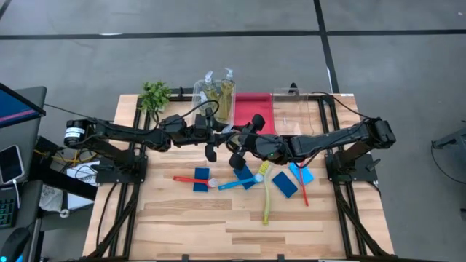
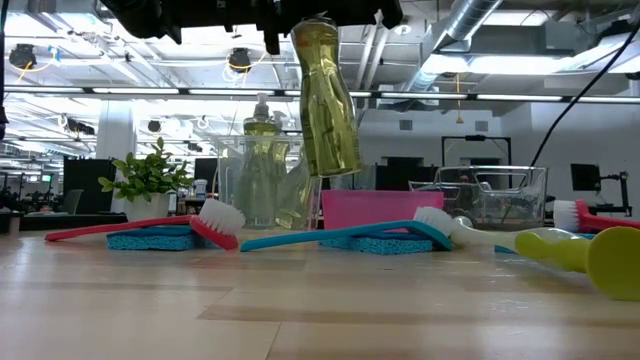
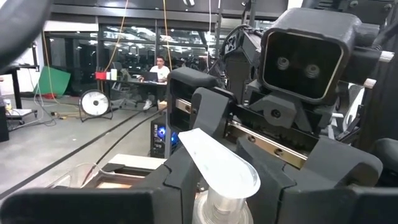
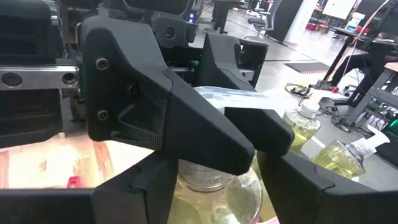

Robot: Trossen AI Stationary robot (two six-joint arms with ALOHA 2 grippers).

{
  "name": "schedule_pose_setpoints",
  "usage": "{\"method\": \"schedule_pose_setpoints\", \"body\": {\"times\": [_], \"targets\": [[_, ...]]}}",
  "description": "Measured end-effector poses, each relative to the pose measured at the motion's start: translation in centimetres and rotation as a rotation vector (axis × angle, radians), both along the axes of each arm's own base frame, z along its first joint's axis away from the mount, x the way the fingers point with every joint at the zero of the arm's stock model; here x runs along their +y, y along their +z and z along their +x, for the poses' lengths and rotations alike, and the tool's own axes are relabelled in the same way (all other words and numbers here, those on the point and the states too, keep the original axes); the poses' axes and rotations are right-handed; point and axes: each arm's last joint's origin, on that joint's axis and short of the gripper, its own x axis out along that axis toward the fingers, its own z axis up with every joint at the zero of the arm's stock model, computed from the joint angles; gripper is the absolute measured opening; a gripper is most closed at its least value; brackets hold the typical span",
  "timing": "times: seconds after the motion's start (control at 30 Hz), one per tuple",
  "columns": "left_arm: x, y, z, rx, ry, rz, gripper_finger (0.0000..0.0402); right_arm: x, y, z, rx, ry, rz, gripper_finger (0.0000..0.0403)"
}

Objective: Pick & Place Kitchen Sink Supplies
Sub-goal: Put the yellow dish soap into the transparent container

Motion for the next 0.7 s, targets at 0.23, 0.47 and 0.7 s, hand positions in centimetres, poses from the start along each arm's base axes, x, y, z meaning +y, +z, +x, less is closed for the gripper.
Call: {"method": "schedule_pose_setpoints", "body": {"times": [0.23,0.47,0.7], "targets": [[-0.01,0.04,-0.01,-0.005,-0.002,0.001,0.0102,0.06,-0.09,0.0,-0.003,0.022,0.027,0.0214],[-0.01,0.06,-0.02,-0.011,-0.003,0.001,0.0102,-0.15,-0.19,0.08,0.0,0.075,0.055,0.0213],[0.01,0.12,-0.03,-0.018,0.002,0.002,0.0102,-0.16,-0.18,0.13,0.001,0.107,0.061,0.0224]]}}
